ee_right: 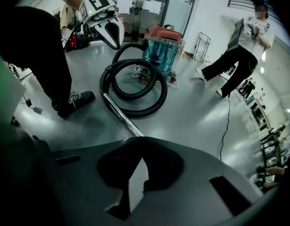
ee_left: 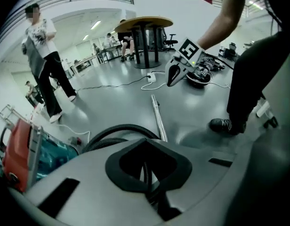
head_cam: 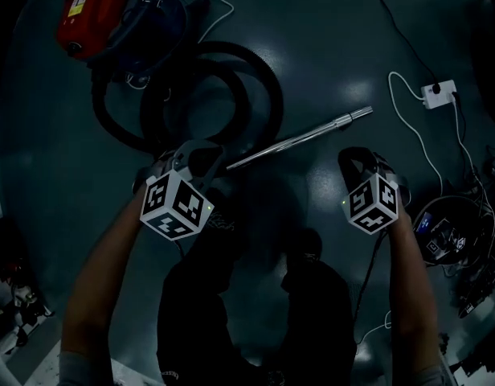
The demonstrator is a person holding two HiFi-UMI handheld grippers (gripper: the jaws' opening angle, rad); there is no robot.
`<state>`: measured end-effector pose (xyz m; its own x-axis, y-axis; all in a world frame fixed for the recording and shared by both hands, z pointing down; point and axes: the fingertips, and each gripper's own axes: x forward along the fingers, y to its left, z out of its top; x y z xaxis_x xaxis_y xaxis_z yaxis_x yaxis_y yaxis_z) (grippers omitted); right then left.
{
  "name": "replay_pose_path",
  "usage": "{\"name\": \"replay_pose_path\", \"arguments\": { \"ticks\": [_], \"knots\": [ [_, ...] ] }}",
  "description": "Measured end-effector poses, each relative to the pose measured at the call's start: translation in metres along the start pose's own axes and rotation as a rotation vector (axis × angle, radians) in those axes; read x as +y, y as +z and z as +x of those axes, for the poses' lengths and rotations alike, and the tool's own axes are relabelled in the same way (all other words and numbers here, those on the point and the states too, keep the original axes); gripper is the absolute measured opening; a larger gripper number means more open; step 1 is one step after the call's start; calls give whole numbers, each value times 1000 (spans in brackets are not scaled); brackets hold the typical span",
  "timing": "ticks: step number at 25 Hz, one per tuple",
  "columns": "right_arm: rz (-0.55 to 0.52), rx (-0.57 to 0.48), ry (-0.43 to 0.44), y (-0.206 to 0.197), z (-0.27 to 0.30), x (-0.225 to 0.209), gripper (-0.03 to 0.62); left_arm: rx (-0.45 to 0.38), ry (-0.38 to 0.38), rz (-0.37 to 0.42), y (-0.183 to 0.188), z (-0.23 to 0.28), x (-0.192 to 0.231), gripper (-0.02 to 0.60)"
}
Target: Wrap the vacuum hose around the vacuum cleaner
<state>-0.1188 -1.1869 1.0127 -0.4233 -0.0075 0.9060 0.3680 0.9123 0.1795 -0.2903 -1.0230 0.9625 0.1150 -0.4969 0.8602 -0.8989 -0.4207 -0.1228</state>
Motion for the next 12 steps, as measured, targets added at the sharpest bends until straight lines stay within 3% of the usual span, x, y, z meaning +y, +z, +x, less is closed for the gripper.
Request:
{"name": "replay_pose_path", "arguments": {
  "ticks": [3,6,12],
  "knots": [
    [23,-3,5,-1,-45,3,5,-20,3,60,31,-42,1,8],
    [58,-21,14,9,-96,13,5,-40,-6,45,64,-87,-1,8],
    [144,-143,26,71,-225,28,5,-184,-182,-161,145,-206,-28,8]
  ]
}}
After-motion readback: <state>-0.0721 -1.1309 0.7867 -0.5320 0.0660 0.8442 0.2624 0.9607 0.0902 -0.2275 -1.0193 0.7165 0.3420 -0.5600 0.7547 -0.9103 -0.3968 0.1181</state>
